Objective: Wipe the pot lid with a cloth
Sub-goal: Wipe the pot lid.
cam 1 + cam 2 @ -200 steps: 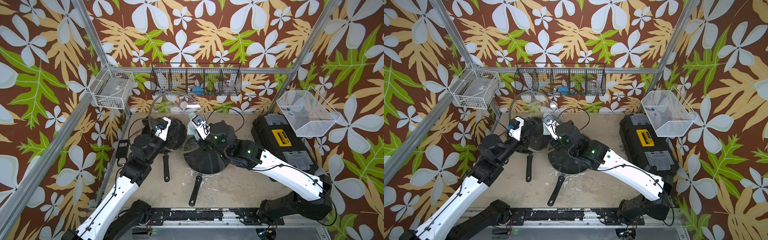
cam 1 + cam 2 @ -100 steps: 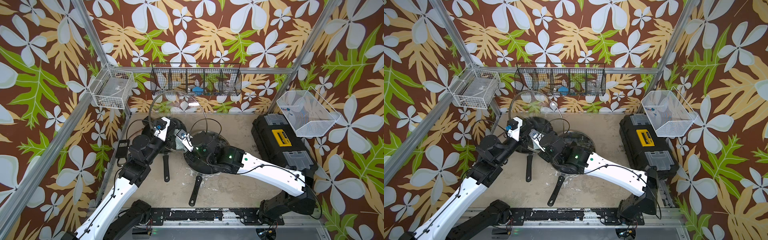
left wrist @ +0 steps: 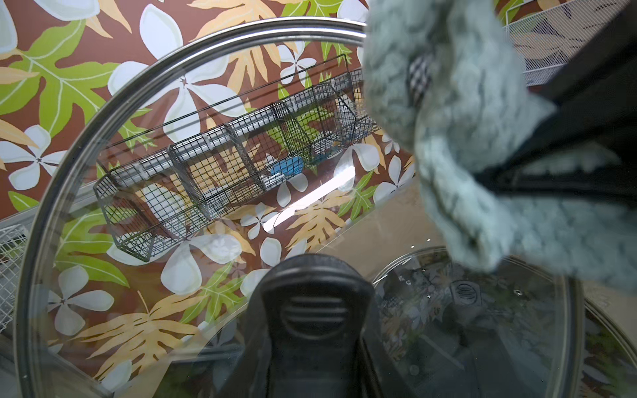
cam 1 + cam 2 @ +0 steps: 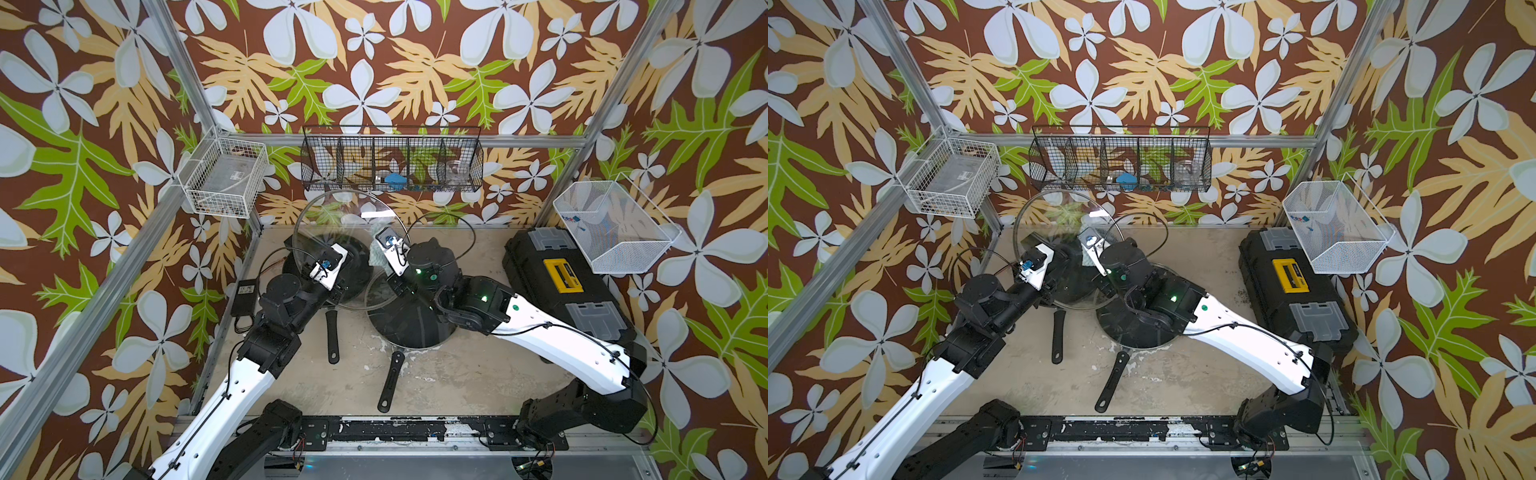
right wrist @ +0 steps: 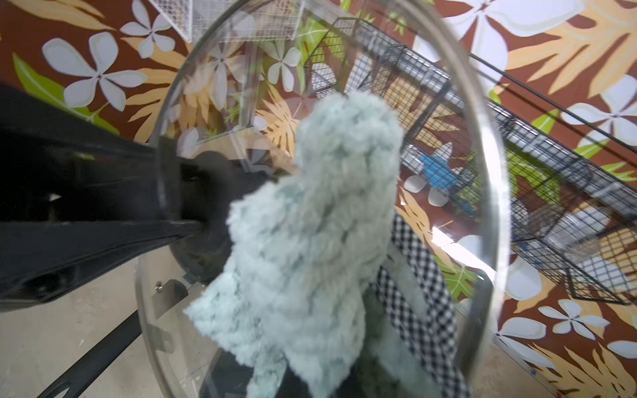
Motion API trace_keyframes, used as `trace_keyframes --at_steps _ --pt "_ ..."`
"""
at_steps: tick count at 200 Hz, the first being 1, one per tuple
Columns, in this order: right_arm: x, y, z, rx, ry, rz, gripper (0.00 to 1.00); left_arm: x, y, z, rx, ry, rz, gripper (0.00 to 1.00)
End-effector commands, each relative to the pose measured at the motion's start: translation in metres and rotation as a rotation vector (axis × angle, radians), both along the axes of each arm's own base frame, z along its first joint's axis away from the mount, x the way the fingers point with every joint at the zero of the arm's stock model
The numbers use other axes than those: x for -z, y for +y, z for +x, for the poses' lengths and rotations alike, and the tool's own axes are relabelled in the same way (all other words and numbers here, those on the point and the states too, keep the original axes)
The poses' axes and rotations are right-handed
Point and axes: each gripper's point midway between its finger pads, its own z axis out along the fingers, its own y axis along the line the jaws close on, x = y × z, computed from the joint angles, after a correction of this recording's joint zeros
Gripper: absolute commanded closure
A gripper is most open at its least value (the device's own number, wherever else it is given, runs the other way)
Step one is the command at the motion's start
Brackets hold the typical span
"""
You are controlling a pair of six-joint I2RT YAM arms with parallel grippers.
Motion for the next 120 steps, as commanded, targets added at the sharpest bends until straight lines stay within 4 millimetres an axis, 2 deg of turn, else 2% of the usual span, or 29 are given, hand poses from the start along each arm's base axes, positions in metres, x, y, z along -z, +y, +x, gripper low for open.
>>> trace_keyframes --at_steps 1,20,40,64,100,120 --pt "0.033 0.022 -0.016 -0.058 0.069 -0.035 1.00 -0.061 -0.006 -0.015 0.073 -0.182 -0.130 1.00" --pt "0.055 0.039 -0.028 -0.092 0.104 -0.058 1.00 -0.062 -0.006 -0.015 0.074 -0.179 -0.140 1.00" --pt "0.059 0.042 -0.030 -0.095 0.116 -0.053 1.00 -0.061 -0.006 -0.015 0.073 -0.177 -0.133 1.00" --pt "0.032 0.023 -0.020 -0.034 0.061 -0.022 1.00 -0.056 -0.006 -0.015 0.072 -0.186 -0.092 1.00" --pt "-0.005 -0.016 0.011 0.057 0.014 0.013 1.00 -0.046 -0.013 -0.022 0.107 -0.251 0.063 1.00" --pt "-0.024 -0.021 0.025 0.076 -0.025 0.011 1.00 -0.039 -0.018 -0.033 0.148 -0.344 0.199 1.00"
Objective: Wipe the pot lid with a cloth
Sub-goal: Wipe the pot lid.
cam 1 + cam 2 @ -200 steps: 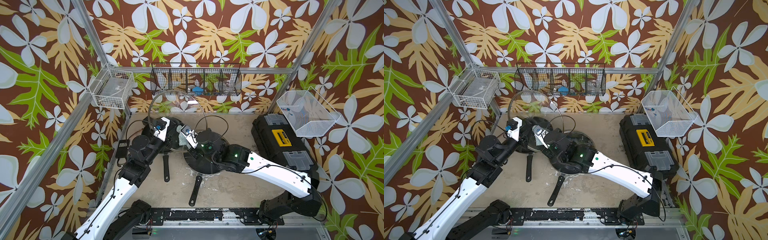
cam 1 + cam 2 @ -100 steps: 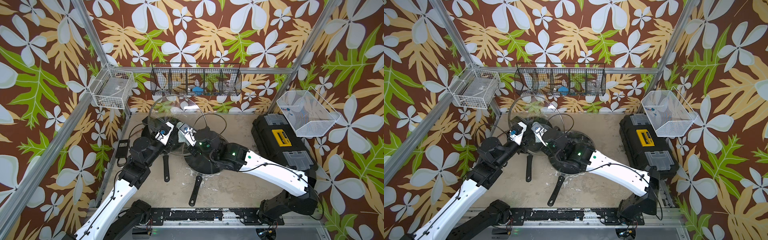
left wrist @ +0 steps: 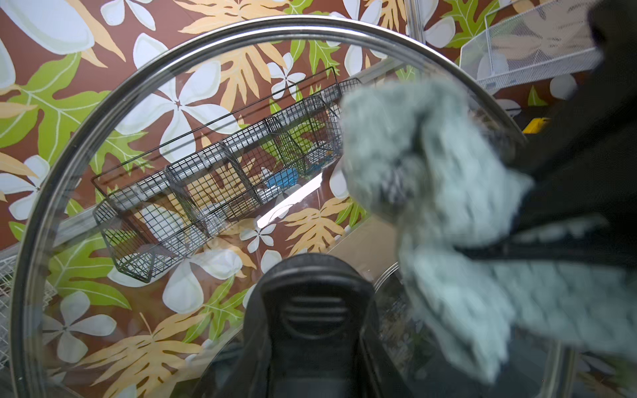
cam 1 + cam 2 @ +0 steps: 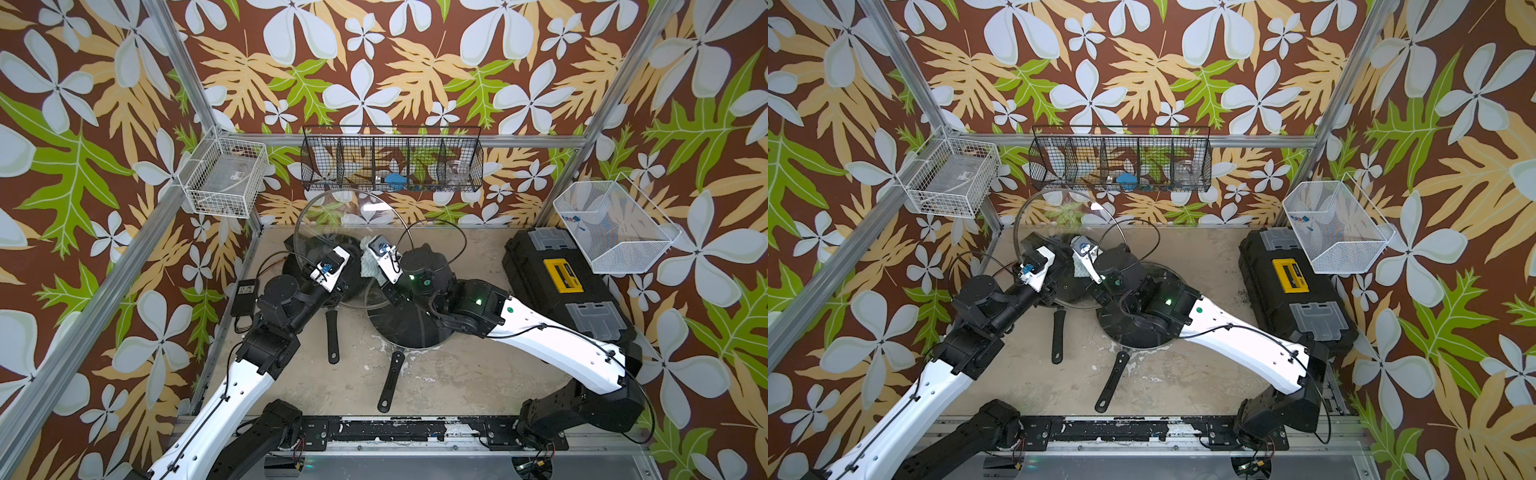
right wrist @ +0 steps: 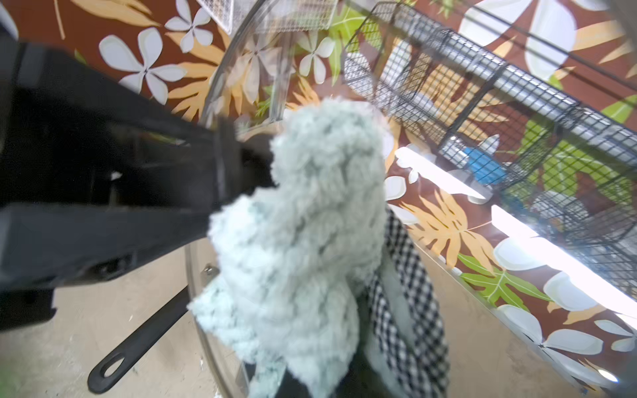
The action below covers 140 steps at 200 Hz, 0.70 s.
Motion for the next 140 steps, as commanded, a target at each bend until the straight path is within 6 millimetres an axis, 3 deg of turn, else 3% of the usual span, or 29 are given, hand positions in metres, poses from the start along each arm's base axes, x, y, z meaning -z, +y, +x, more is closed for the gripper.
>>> trace_keyframes --at_steps 1,32,56,108,140 --pt "-0.015 -0.018 0.021 0.088 -0.057 -0.042 1.00 -0.039 -0.015 -0.026 0.124 -0.284 0.121 1.00" --pt "-0.032 0.004 0.034 0.065 -0.085 -0.074 1.00 -0.028 -0.023 -0.034 0.169 -0.401 0.326 1.00" --pt "-0.030 0.025 0.039 0.026 -0.072 -0.099 1.00 -0.015 -0.026 -0.035 0.184 -0.466 0.472 1.00" --pt "-0.006 0.060 0.019 -0.148 -0.064 -0.205 1.00 0.036 -0.032 -0.042 0.197 -0.631 0.852 1.00" --pt "0.013 0.079 0.012 -0.229 -0.055 -0.283 1.00 0.038 -0.036 -0.046 0.210 -0.706 0.928 1.00"
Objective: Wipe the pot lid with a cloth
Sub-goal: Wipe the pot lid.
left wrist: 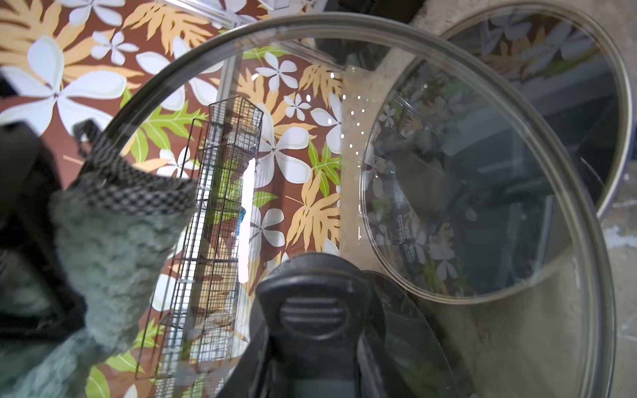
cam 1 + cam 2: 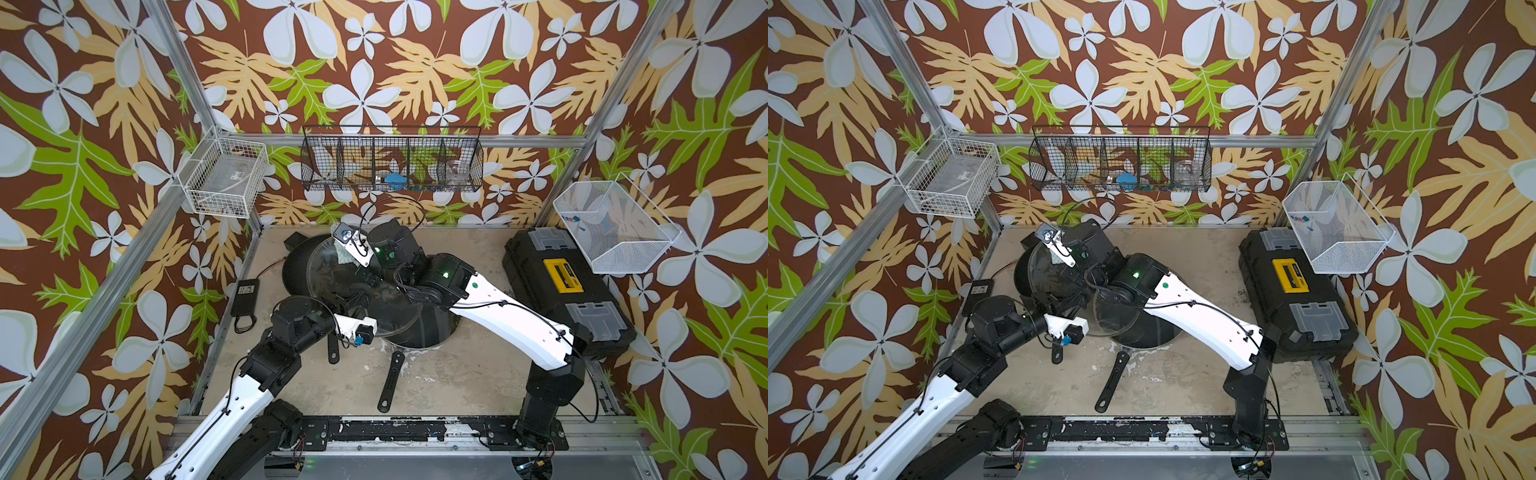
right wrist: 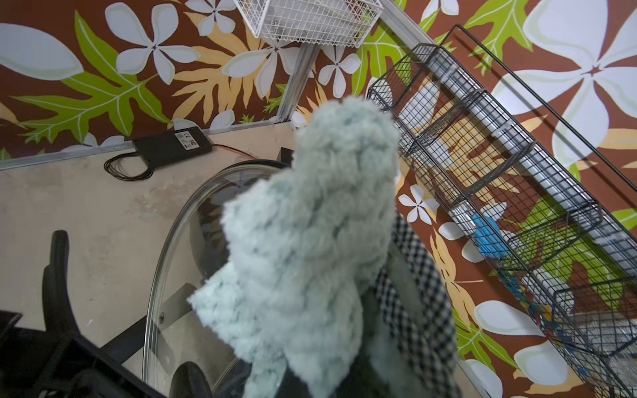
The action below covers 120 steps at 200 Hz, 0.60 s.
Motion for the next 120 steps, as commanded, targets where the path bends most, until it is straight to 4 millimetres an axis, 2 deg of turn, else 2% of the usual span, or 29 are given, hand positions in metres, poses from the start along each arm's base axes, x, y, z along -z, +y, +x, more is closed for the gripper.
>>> trace_keyframes --at_steps 1,38,57,81,103,120 --pt "0.017 0.013 -0.008 -0.076 0.011 -0.087 1.00 -0.051 -0.007 -0.003 0.055 -0.298 0.032 1.00" --pt "0.044 0.039 -0.015 -0.141 0.036 -0.180 1.00 -0.050 -0.010 -0.001 0.046 -0.323 0.071 1.00" --pt "0.045 0.041 -0.015 -0.138 0.037 -0.184 1.00 -0.047 -0.008 0.002 0.029 -0.322 0.084 1.00" --pt "0.021 0.023 -0.005 -0.060 -0.022 -0.155 1.00 -0.045 -0.007 0.003 0.021 -0.318 0.087 1.00" --pt "-0.011 -0.004 0.002 0.013 -0.064 -0.076 1.00 -0.042 -0.007 0.004 0.020 -0.309 0.091 1.00" --pt "-0.026 -0.024 0.006 0.059 -0.091 -0.039 1.00 -0.040 -0.007 0.004 0.023 -0.302 0.091 1.00"
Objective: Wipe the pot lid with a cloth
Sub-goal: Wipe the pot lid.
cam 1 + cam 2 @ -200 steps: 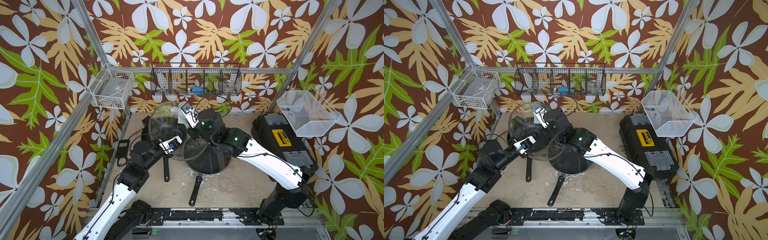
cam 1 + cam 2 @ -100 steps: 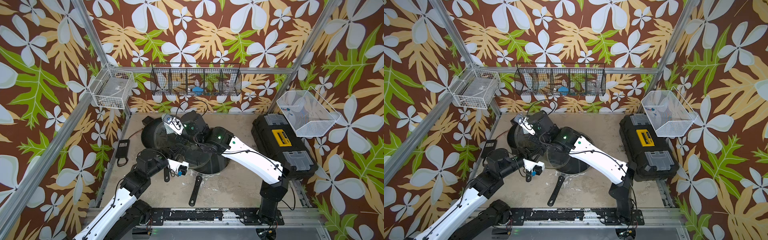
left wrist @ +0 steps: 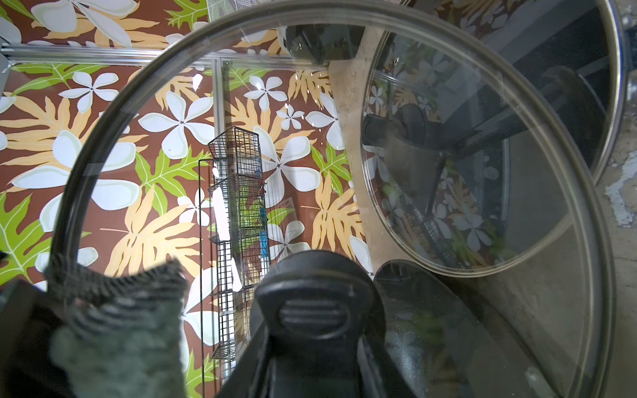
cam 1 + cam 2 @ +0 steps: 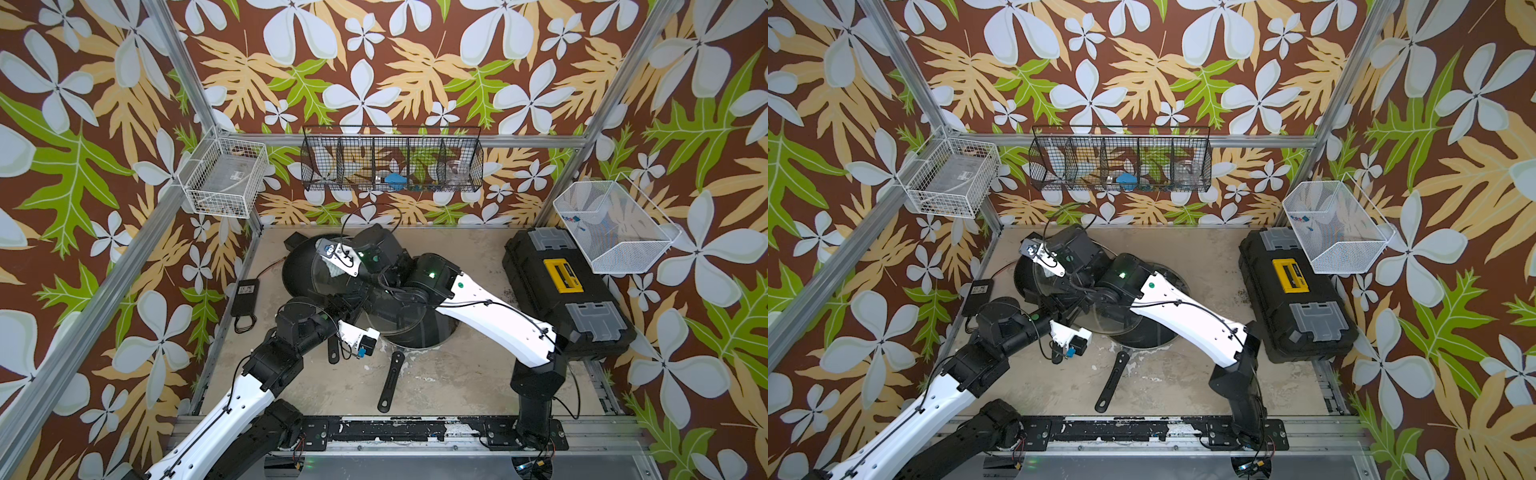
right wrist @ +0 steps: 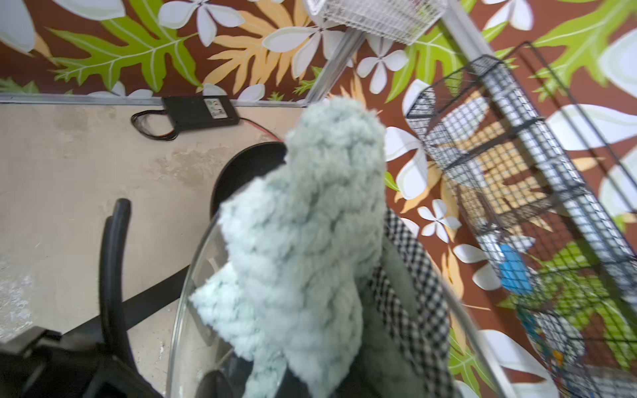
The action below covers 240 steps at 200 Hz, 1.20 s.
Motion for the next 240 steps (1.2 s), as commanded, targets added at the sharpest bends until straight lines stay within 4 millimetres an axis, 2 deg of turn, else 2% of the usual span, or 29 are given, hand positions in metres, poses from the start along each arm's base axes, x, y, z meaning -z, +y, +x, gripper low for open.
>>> trace_keyframes --at_steps 1,15,24,70,89,101,121,140,167,191,208,221,240 --pt "-0.028 -0.027 0.013 0.113 -0.067 0.073 1.00 -0.045 -0.002 0.005 -0.004 -0.158 -0.088 1.00" --pt "-0.028 -0.031 0.012 0.110 -0.070 0.072 1.00 -0.045 -0.003 0.004 0.003 -0.155 -0.089 1.00" --pt "-0.021 -0.025 0.010 0.093 -0.052 0.064 1.00 -0.044 -0.004 0.004 0.004 -0.154 -0.089 1.00" --pt "0.022 0.032 -0.011 -0.025 -0.006 -0.034 1.00 -0.046 -0.003 0.003 0.004 -0.158 -0.093 1.00" --pt "0.027 0.040 -0.011 -0.028 0.002 -0.040 1.00 -0.046 -0.002 0.003 0.000 -0.159 -0.093 1.00" --pt "0.023 0.032 -0.005 0.000 -0.011 -0.029 1.00 -0.046 -0.001 0.003 -0.002 -0.159 -0.096 1.00" --pt "0.001 0.008 0.003 0.055 -0.033 0.032 1.00 -0.044 -0.002 0.003 -0.001 -0.148 -0.103 1.00" --pt "-0.020 -0.025 0.008 0.129 -0.068 0.096 1.00 -0.047 -0.006 0.001 0.017 -0.111 -0.158 1.00" --pt "-0.029 -0.073 0.003 0.213 -0.090 0.173 1.00 -0.054 -0.011 -0.003 0.036 -0.019 -0.305 1.00" --pt "-0.023 -0.104 -0.014 0.239 -0.071 0.233 1.00 -0.075 -0.005 -0.001 0.009 0.025 -0.515 1.00" --pt "-0.011 -0.119 -0.025 0.238 -0.041 0.254 1.00 -0.092 -0.001 -0.003 0.011 0.052 -0.656 1.00" --pt "-0.004 -0.123 -0.033 0.224 -0.014 0.267 1.00 -0.098 -0.002 -0.002 0.014 0.087 -0.709 1.00" --pt "0.006 -0.116 -0.045 0.189 0.008 0.262 1.00 -0.099 -0.004 0.001 0.017 0.133 -0.746 1.00"
